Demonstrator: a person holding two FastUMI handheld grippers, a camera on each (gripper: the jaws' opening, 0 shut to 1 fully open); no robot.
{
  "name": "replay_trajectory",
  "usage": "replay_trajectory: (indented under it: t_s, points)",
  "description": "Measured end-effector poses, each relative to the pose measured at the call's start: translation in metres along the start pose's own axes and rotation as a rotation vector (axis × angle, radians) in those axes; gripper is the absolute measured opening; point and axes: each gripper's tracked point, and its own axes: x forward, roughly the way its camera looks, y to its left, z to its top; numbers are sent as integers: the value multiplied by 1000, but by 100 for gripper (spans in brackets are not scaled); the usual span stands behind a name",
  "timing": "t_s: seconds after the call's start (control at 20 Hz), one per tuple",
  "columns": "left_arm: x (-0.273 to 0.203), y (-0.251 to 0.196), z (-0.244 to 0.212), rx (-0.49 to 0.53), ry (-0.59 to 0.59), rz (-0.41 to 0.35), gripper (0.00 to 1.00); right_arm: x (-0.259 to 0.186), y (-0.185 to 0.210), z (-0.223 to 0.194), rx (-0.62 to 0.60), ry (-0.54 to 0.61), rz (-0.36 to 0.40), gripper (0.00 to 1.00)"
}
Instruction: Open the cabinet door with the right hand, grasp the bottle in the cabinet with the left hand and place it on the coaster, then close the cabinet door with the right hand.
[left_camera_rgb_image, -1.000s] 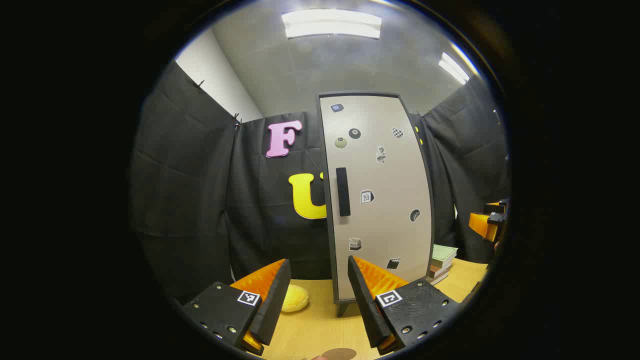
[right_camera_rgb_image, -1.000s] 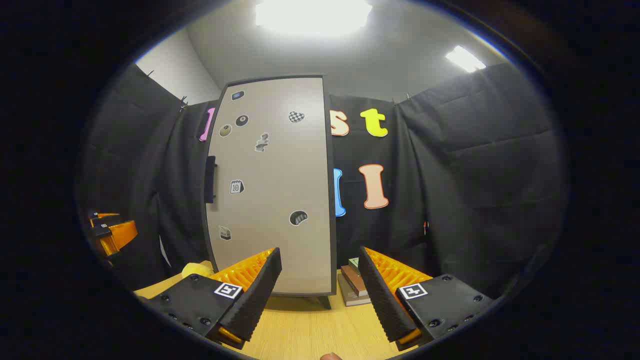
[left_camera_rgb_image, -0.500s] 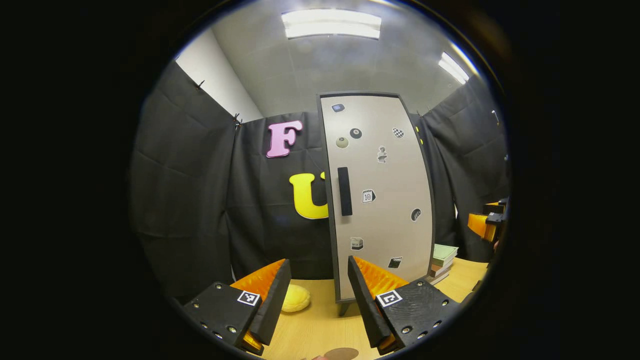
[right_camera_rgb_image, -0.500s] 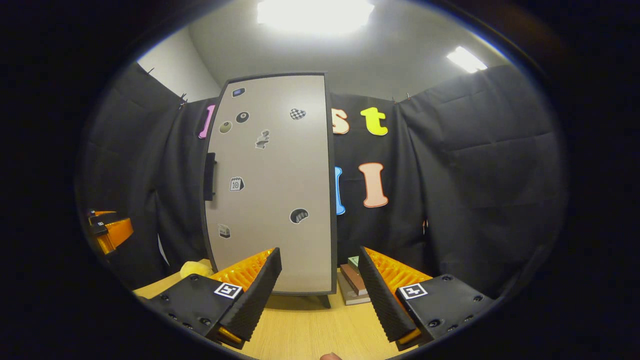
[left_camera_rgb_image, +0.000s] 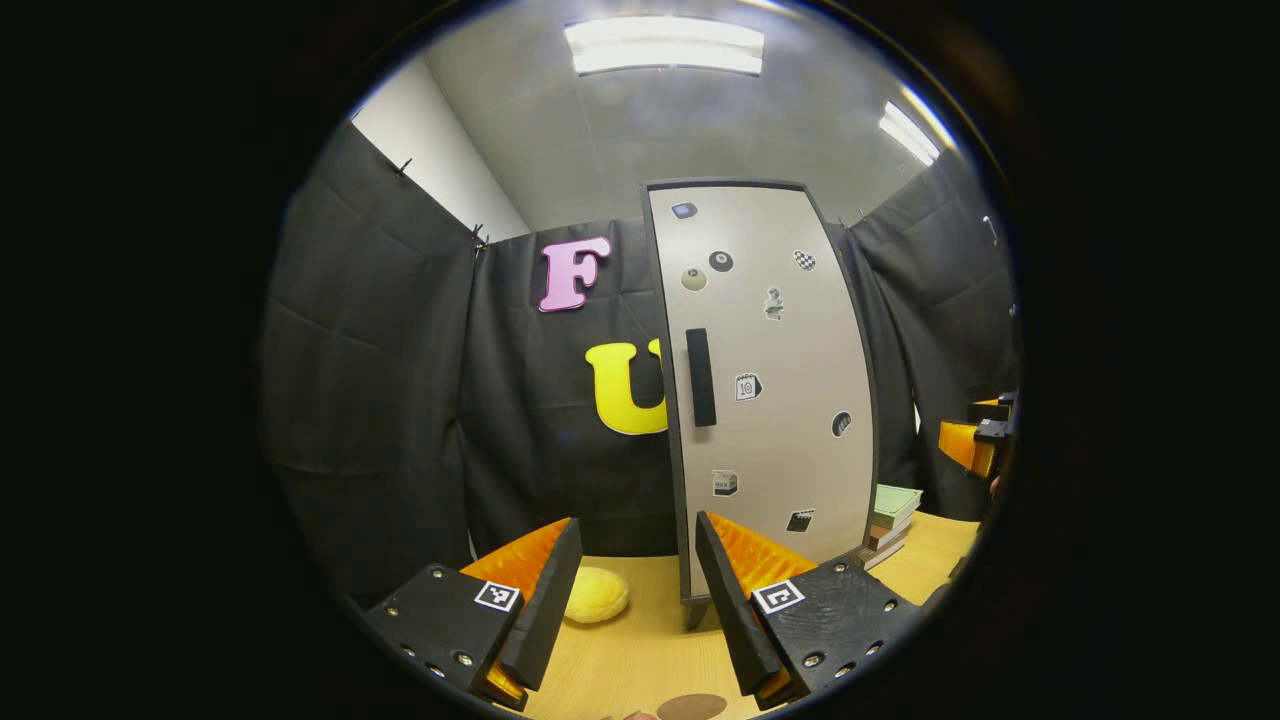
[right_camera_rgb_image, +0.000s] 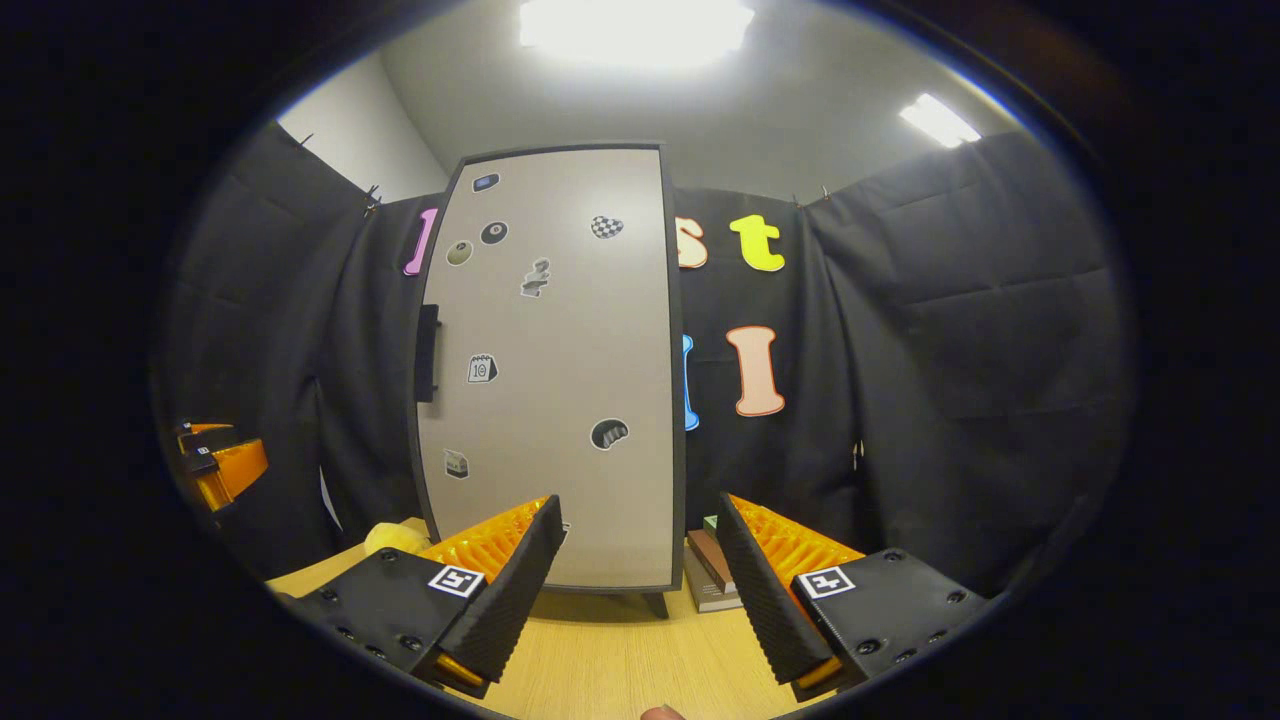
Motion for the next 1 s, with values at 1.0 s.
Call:
replay_trajectory:
  t_s: [1.0]
  points:
    - [-53, 137, -13, 46, 38, 240, 66, 86, 112, 78, -8, -31, 191, 98]
